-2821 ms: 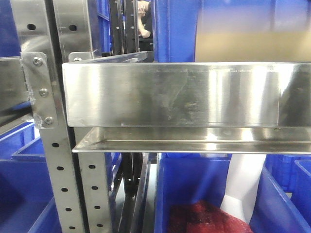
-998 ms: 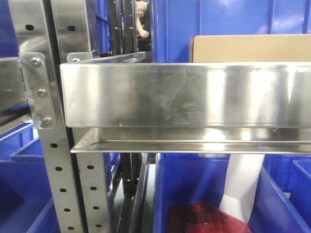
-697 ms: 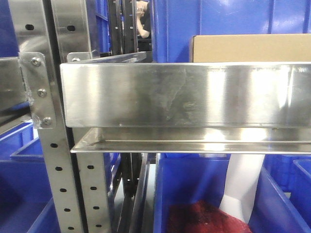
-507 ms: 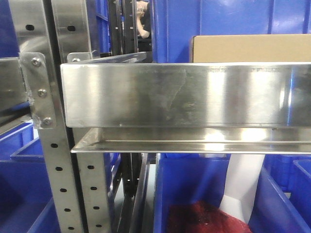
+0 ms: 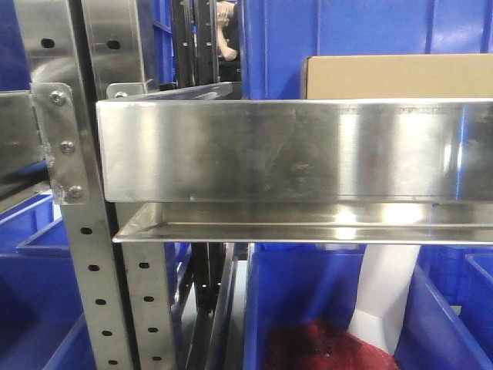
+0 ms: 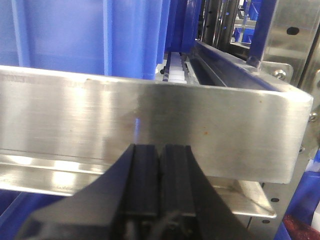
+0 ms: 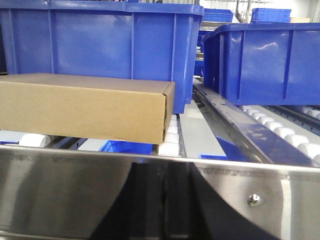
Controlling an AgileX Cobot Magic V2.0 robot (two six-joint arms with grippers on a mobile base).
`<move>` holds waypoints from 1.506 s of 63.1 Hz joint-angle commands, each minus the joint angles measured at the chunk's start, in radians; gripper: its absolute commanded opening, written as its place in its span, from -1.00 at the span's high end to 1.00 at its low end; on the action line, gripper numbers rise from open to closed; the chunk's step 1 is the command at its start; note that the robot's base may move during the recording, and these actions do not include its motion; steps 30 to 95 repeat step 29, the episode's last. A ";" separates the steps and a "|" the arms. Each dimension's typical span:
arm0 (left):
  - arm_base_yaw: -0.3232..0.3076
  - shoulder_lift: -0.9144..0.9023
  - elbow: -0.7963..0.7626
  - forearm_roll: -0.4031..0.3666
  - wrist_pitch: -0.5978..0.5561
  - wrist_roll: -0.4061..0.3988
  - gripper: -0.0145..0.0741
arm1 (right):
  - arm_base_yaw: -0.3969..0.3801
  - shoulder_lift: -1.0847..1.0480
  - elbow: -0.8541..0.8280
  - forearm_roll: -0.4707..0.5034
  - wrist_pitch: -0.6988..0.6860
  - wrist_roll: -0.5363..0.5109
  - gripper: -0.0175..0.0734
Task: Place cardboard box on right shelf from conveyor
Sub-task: 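Open the right gripper to release the box onto the rollers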
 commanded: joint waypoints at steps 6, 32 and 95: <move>-0.006 -0.012 -0.003 -0.005 -0.084 -0.005 0.94 | -0.005 -0.013 -0.003 0.001 -0.087 -0.008 0.49; -0.006 -0.012 -0.003 -0.005 -0.084 -0.005 0.94 | -0.005 -0.013 -0.003 0.001 -0.087 -0.008 0.49; -0.006 -0.012 -0.003 -0.005 -0.084 -0.005 0.94 | -0.005 -0.013 -0.003 0.001 -0.087 -0.008 0.49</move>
